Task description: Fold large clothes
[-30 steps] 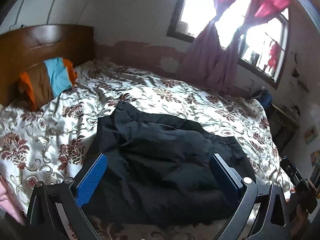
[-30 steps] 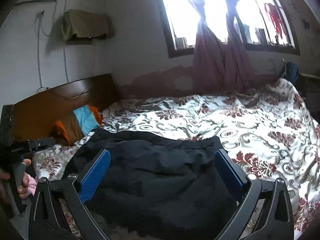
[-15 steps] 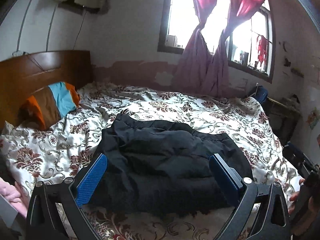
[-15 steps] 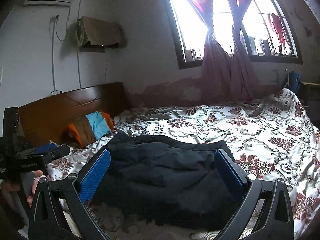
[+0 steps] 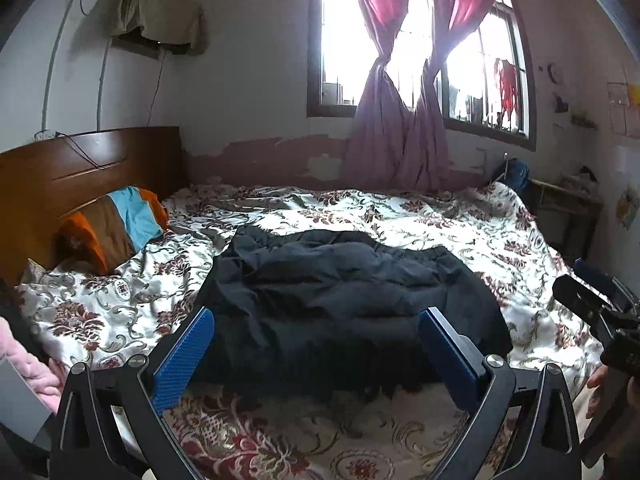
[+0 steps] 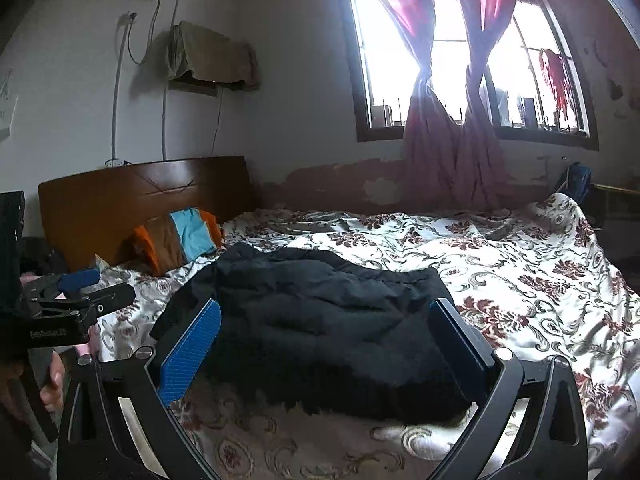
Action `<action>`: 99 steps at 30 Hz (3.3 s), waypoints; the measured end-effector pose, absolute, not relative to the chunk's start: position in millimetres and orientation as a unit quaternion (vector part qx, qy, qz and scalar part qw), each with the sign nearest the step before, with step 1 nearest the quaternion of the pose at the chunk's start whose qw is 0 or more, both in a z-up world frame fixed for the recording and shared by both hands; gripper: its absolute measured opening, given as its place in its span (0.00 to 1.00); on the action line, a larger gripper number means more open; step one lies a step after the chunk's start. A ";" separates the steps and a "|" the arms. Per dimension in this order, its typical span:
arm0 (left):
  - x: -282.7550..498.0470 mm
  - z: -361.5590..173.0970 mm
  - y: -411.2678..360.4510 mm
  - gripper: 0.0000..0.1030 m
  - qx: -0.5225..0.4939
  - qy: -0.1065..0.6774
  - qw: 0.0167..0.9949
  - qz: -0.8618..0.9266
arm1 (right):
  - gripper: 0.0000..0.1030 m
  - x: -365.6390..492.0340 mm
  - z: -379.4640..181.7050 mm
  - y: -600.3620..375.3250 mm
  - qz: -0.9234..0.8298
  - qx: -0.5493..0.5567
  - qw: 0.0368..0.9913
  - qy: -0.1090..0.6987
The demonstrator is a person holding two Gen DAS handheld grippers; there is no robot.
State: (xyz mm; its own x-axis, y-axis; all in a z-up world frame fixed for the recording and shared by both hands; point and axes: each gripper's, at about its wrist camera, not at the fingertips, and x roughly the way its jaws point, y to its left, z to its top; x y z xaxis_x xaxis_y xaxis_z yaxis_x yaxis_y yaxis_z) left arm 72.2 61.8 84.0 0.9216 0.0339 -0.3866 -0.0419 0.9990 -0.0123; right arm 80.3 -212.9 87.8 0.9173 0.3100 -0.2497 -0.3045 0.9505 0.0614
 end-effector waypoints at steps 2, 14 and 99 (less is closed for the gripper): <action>66.8 79.5 61.1 1.00 -0.015 0.199 0.980 0.018 | 0.99 74.6 85.5 -213.7 0.155 0.010 0.979 0.129; 41.9 45.7 56.0 1.00 -0.024 0.212 0.977 0.025 | 0.99 57.6 61.5 -214.4 0.150 -0.008 0.978 0.146; 58.2 -25.6 61.6 1.00 -0.021 0.268 0.962 0.050 | 0.99 83.4 -7.8 -214.6 0.111 -0.003 0.966 0.234</action>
